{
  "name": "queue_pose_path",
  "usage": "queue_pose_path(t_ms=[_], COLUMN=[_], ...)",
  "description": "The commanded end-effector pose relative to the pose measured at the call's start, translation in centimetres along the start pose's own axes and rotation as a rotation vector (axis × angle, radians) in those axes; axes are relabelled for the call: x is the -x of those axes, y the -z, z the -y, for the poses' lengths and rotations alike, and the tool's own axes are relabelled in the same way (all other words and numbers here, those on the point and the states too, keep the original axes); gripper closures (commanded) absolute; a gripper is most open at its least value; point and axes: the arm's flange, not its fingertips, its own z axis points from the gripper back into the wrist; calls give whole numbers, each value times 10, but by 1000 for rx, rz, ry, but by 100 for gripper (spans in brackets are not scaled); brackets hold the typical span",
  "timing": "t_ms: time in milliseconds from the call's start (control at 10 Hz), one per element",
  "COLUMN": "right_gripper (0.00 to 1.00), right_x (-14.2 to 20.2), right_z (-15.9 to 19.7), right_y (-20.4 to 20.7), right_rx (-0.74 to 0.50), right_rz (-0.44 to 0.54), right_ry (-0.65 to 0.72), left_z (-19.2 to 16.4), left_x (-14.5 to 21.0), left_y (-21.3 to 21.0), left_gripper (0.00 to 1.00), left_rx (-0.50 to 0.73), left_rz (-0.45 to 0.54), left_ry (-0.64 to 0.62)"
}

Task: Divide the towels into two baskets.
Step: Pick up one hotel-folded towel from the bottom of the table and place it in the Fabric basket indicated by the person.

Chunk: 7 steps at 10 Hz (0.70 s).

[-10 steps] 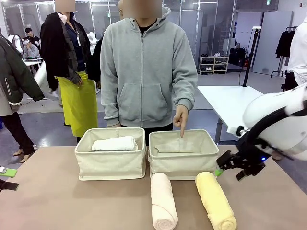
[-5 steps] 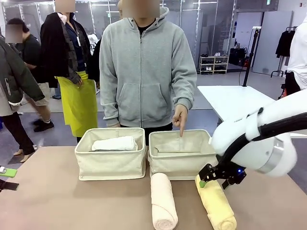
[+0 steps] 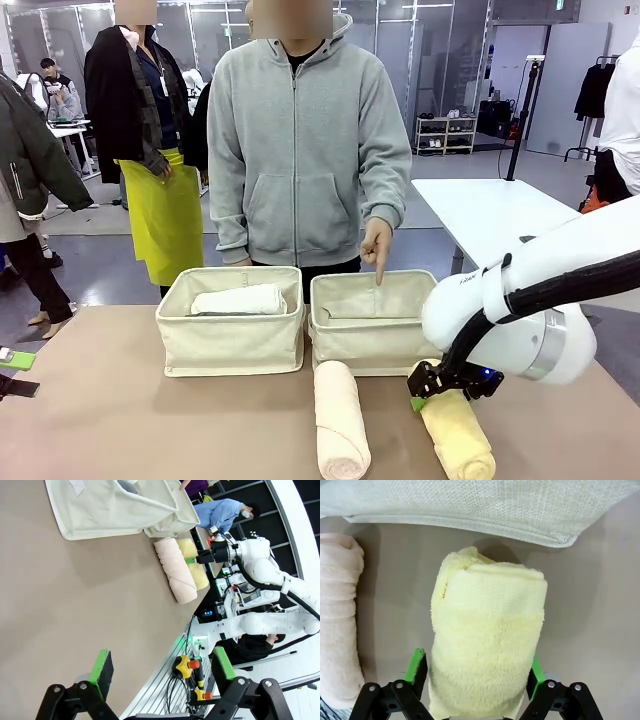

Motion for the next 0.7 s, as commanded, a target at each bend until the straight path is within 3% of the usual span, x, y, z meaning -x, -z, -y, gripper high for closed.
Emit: queue_pose_path(t_ms=[0, 500, 600], right_gripper=[26, 75, 75], right_x=[104, 101, 99], right_z=[16, 19, 16], right_y=[-9, -25, -41], right_rx=[48, 54, 61], right_rz=[11, -2, -12], right_ry=[8, -12, -55], left_z=[3, 3, 3], left_x=[0, 0, 0], left_y=[-2, -2, -2], left_gripper=[0, 0, 0], left_rx=[9, 9, 9], left_rz=[15, 15, 15], left_ry=[8, 8, 8])
